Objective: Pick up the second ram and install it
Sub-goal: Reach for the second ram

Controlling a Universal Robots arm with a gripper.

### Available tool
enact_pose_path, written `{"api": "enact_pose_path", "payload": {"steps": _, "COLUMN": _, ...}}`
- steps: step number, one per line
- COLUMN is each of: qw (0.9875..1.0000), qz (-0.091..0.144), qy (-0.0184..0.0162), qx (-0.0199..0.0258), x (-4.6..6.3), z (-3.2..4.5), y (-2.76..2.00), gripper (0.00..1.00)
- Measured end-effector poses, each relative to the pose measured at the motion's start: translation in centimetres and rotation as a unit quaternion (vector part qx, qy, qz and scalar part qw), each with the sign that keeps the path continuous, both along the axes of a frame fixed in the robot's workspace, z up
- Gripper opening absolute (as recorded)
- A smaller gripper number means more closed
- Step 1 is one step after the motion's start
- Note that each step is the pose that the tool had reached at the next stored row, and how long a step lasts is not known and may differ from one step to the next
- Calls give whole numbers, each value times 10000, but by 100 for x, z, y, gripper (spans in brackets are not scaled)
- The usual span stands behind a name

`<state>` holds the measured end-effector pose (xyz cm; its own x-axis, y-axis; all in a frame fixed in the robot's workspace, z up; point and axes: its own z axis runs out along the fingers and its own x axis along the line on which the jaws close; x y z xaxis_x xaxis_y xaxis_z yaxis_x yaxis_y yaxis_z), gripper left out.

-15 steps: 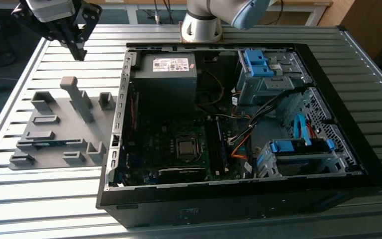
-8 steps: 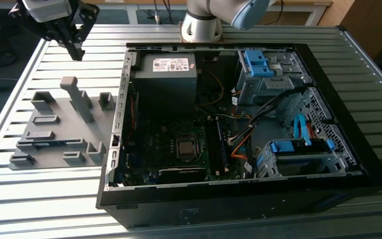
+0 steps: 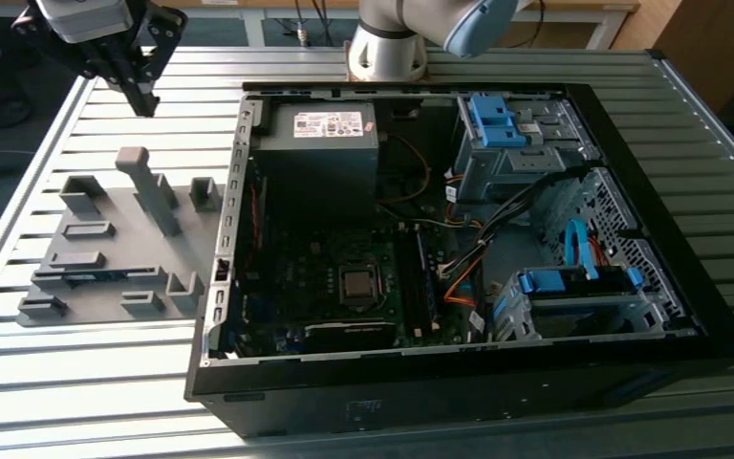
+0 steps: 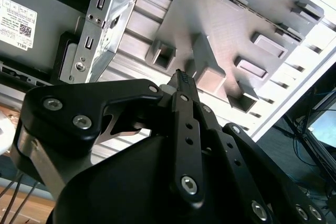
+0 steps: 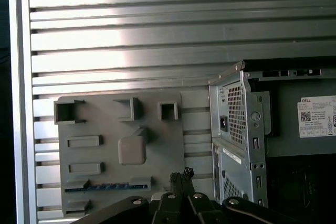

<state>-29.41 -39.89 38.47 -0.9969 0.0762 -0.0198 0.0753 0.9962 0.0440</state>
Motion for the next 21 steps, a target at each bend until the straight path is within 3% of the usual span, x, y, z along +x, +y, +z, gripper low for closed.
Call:
{"api": "enact_pose_path", "payload": {"steps": 18, "qw": 10000, "qz": 0, "qy": 0, "qx": 0, "x": -80, "z": -4, "y": 0, "gripper": 11}}
{"api": "enact_pose_path", "payload": {"steps": 21, "qw": 10000, "qz": 1, "qy": 0, "qx": 0, "x": -112, "z": -8, "y": -22, "gripper": 11}}
